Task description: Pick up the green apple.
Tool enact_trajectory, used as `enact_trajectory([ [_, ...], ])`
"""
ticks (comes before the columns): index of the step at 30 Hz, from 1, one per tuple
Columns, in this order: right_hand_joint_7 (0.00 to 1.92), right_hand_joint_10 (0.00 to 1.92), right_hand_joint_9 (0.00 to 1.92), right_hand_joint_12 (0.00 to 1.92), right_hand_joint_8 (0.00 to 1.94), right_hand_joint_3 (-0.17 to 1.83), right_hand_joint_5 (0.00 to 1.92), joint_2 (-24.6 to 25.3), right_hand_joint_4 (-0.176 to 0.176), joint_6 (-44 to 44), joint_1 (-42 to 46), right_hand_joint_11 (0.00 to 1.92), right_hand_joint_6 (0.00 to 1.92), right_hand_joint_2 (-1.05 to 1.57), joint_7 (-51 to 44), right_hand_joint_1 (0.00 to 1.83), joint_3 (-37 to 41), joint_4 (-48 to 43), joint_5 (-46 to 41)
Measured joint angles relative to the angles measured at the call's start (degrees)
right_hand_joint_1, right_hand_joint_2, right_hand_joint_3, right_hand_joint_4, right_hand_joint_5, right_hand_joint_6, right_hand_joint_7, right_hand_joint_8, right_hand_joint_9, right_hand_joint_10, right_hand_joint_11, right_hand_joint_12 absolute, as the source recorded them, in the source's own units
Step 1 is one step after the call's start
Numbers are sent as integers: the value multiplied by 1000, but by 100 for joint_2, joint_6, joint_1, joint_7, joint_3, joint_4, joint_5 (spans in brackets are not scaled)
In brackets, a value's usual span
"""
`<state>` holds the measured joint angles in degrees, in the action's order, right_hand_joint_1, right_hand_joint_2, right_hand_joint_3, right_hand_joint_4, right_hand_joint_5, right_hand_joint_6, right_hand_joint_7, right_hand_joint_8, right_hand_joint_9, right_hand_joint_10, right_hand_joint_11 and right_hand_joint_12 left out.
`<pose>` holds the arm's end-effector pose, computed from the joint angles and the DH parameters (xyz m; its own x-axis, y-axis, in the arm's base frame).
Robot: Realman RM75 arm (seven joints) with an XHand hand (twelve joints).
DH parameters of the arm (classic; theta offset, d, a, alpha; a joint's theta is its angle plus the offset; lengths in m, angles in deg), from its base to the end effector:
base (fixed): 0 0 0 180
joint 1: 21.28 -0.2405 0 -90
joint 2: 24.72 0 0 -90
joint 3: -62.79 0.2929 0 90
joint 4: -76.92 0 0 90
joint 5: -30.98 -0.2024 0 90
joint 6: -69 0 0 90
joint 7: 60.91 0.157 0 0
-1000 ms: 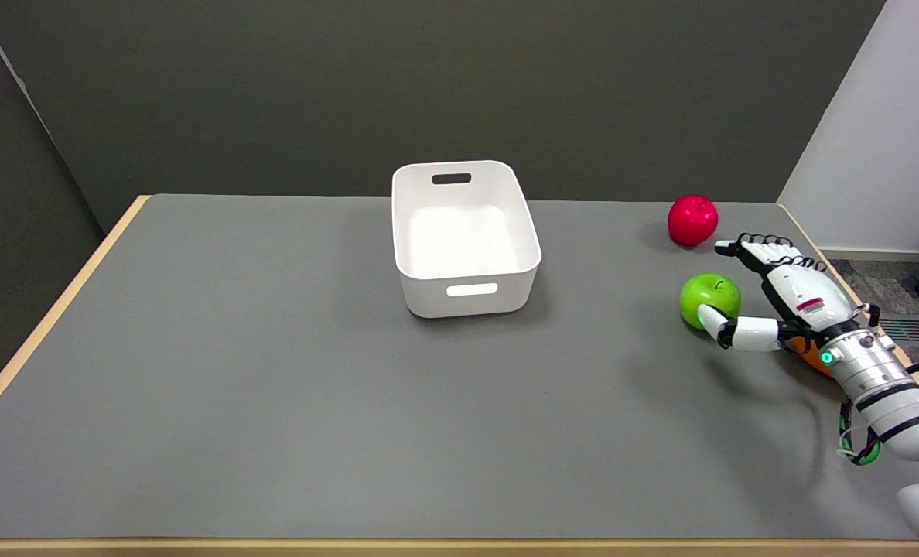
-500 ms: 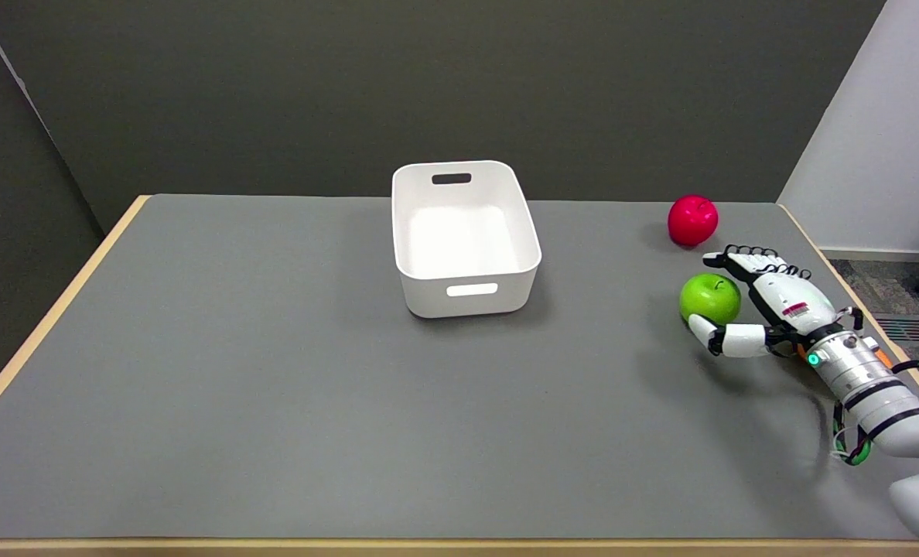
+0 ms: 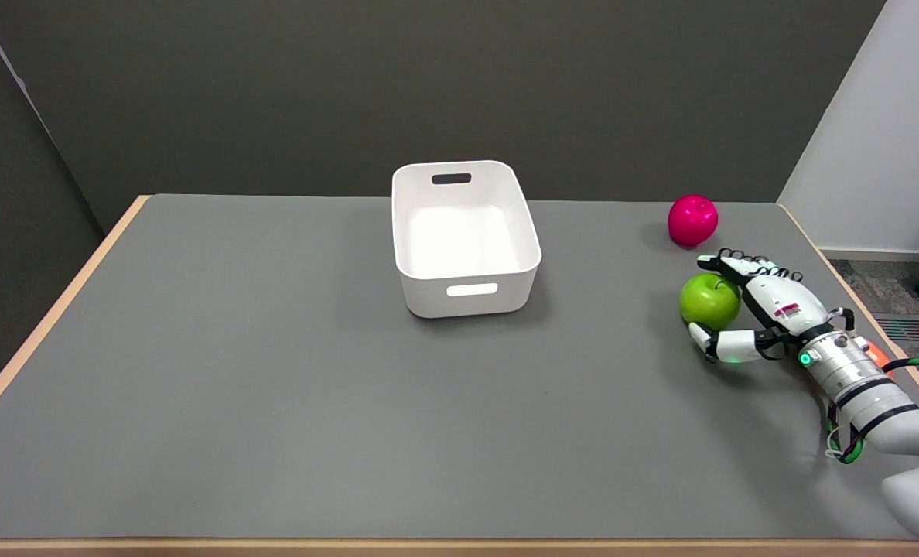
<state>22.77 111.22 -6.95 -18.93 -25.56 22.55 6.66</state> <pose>-0.3292 -0.2396 0.5498 0.9551 0.0638 0.2895 -0.2962 0.1681 0.9402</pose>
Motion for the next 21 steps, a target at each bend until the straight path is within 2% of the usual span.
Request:
enact_trajectory([
  [3, 429, 1157, 449, 1606, 533, 965, 286, 4, -38, -1, -33, 340, 557, 719, -5, 919, -36, 27, 2],
  [5, 620, 1280, 608, 1671, 841, 881, 351, 7, -57, -1, -52, 421, 916, 872, -10, 923, -54, 40, 3],
  [7, 688, 1356, 675, 1691, 954, 909, 407, 10, -65, -1, -72, 447, 1047, 897, -17, 958, -68, 51, 4],
  [9, 775, 1349, 748, 1753, 1353, 215, 465, 14, -126, 12, -96, 553, 1541, 1210, -21, 1127, -78, 65, 4],
  [10, 796, 1367, 767, 1774, 1422, 119, 473, 18, -146, 26, -109, 581, 1611, 1251, -23, 1160, -84, 73, 17],
  [12, 818, 1428, 789, 1802, 1432, 187, 470, 26, -175, 56, -131, 613, 1576, 1214, -27, 1175, -96, 90, 50],
  [14, 809, 1446, 801, 1833, 1458, 174, 478, 34, -176, 87, -156, 635, 1549, 1221, -30, 1175, -104, 105, 80],
  [16, 681, 1470, 835, 1844, 1527, 95, 622, 42, -176, 115, -169, 676, 1499, 1251, -34, 1170, -117, 119, 112],
  [21, 683, 1598, 887, 1888, 1545, 225, 626, 59, -176, 241, -208, 661, 1518, 1191, -44, 1170, -137, 132, 185],
])
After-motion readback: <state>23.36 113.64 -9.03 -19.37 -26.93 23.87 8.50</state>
